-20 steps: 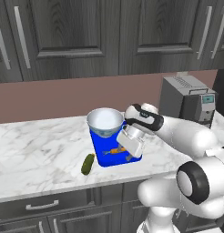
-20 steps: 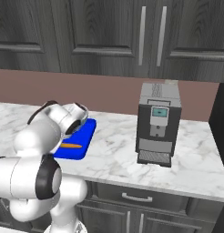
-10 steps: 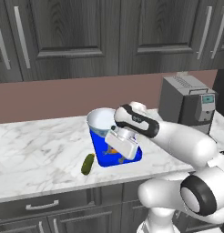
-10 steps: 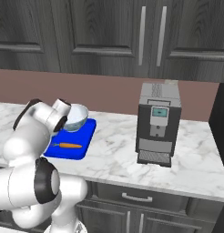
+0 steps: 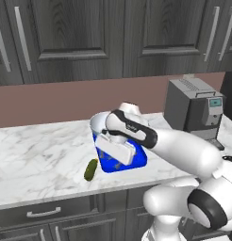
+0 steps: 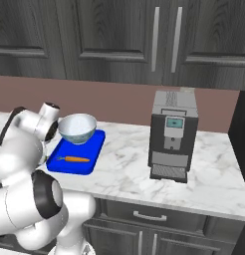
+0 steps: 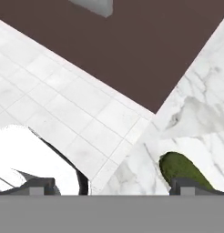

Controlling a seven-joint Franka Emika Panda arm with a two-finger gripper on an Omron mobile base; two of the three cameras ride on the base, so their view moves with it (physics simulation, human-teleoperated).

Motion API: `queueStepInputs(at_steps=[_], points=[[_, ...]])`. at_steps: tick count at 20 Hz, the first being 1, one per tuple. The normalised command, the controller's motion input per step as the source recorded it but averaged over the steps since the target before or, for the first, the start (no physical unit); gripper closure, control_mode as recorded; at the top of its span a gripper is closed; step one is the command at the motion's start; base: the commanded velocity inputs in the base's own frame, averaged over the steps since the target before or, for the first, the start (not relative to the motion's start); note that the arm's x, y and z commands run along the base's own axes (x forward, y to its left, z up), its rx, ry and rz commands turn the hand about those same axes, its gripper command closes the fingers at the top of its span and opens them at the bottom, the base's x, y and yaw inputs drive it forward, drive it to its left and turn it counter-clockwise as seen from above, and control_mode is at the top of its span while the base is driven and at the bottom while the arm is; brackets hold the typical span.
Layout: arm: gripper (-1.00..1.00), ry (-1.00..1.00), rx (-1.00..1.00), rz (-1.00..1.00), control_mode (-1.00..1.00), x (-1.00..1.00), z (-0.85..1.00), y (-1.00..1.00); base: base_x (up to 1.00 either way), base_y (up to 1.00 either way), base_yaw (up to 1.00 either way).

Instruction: Place the two vegetables and bowl onto the tray for setting up a vegetable dip station.

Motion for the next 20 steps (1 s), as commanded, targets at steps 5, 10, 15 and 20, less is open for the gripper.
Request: queueStepInputs(at_steps=[5,10,15,20], points=[[-1.00,-0.23,-0.02,0.14,-1.00,0.08,-0.01,0.27,0.00,0.00,0.00],[-1.00,-0.19,-0.05,0.10,-1.00,0.10,-0.11,0.16,0.00,0.00,0.00],[-1.00,-0.02,0.00,0.14,-1.00,0.08,-0.19,0.03,0.00,0.00,0.00],[-1.00,0.00,0.00,0.16,-1.00,0.19,-0.18,0.05,0.00,0.00,0.00]])
